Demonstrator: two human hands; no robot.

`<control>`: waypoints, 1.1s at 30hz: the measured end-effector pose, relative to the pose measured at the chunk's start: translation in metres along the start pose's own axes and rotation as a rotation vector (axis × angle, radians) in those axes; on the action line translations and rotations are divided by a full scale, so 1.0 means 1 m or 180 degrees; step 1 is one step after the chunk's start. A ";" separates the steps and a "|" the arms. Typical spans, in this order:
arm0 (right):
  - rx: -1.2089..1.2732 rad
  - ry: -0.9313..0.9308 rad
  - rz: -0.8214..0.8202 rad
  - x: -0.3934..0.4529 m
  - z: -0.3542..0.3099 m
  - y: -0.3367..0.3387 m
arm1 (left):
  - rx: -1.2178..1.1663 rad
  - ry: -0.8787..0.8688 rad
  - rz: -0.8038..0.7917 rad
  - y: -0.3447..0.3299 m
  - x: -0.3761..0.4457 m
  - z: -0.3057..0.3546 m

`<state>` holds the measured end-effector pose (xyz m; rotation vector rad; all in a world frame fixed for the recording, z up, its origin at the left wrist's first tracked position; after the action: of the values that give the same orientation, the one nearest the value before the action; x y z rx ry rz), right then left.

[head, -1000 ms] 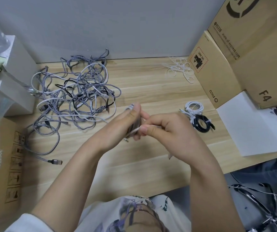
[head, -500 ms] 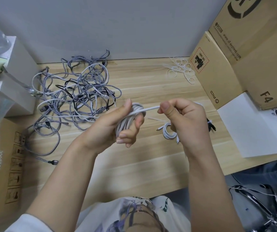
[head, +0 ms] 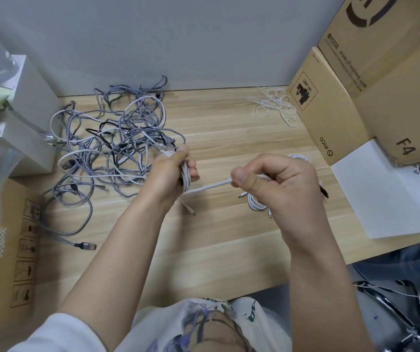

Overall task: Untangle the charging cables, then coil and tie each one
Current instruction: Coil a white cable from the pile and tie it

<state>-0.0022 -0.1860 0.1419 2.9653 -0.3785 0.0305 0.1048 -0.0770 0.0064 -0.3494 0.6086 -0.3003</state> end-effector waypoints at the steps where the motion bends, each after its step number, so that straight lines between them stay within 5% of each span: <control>1: -0.0005 -0.0012 -0.0041 0.000 0.002 -0.001 | -0.0562 0.0207 0.0102 0.006 0.007 -0.006; 4: -0.0167 -0.0051 -0.0133 -0.003 0.006 -0.005 | -0.1789 0.0825 0.0344 0.025 0.022 -0.028; 6: -0.0323 -0.0089 -0.0160 -0.003 0.008 -0.008 | -0.1906 0.0921 0.0198 0.026 0.024 -0.034; 9: -0.0152 -0.0033 -0.0085 0.000 0.004 -0.006 | -0.1039 0.0767 -0.0591 0.003 0.010 -0.031; 13: 0.0316 -0.0082 0.0519 0.005 0.000 0.017 | 0.1022 0.0644 -0.1662 -0.021 -0.027 -0.028; 16: 0.0302 -0.0185 0.0792 0.004 0.004 0.027 | 0.1397 0.0633 -0.2313 -0.030 -0.051 -0.024; 23: 0.0339 0.0009 0.0430 0.009 -0.007 0.008 | 0.1776 0.0593 -0.1949 -0.033 -0.050 -0.029; 33: 0.0305 -0.0105 0.0864 0.007 0.006 0.023 | 0.2462 0.0453 -0.2186 -0.032 -0.057 -0.024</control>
<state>-0.0008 -0.2108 0.1393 2.9864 -0.8024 0.0311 0.0409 -0.0901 0.0295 0.2310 0.4515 -1.1859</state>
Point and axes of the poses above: each hand's wrist, its own x-axis towards the middle knuckle, its own y-axis out of the back of the hand, z = x × y, the point moved 8 cm from there along x, towards the middle knuckle, and after that the axes turned 3 degrees about -z, right-handed, at the moved point
